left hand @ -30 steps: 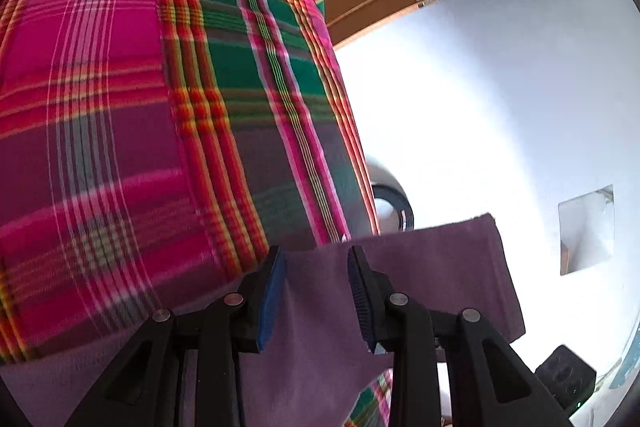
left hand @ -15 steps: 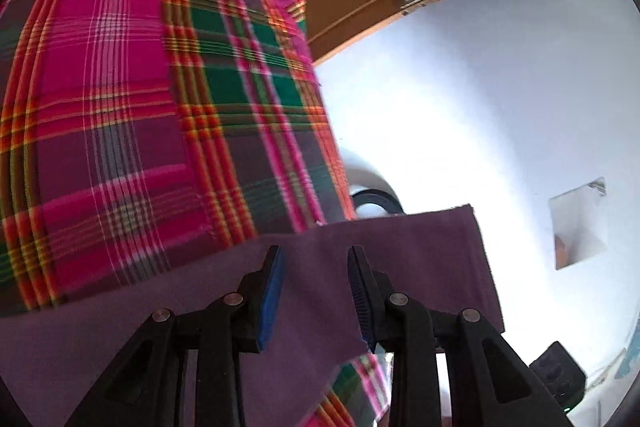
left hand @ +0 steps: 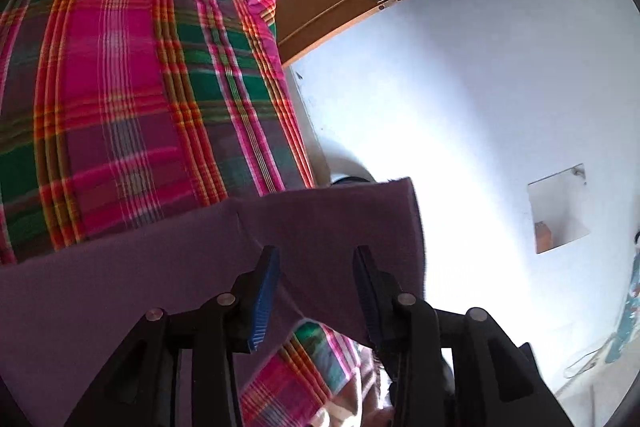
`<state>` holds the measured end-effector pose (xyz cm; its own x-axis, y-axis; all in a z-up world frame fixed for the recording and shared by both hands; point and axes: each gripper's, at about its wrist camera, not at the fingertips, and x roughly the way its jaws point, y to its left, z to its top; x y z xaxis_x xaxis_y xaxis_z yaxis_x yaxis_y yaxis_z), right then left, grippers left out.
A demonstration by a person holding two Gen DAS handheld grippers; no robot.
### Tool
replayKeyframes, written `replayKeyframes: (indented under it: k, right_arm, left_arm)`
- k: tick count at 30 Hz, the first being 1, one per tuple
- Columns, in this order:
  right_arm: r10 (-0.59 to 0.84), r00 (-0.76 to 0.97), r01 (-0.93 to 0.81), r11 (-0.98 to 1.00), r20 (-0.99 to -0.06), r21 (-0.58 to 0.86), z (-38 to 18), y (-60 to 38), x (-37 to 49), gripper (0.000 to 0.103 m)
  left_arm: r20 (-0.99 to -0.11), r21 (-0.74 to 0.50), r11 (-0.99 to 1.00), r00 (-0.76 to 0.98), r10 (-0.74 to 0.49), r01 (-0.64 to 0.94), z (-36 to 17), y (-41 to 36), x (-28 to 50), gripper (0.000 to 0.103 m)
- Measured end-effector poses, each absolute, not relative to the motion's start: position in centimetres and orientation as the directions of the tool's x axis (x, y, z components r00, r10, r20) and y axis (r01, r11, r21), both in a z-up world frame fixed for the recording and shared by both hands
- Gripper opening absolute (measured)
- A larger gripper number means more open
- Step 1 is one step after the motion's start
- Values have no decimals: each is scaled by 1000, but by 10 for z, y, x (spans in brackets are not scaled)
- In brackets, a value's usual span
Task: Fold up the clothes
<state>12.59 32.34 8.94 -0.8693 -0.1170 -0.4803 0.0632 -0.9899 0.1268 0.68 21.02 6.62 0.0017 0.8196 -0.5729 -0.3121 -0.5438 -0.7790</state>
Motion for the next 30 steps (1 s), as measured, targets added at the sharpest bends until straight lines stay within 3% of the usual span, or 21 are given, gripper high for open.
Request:
replayKeyframes:
  k: [17,30]
  right_arm:
    - [-174,-843,170,-984,-509,56,68,247,119,10]
    - [-206,-812,229,-973,-547,26,49,210,123,10]
  left_arm:
    - [-616,-747,-602,-47,786,-281,87,135,22,43]
    - [-639,-754,-629,-12,769,-187,41,111,5,43]
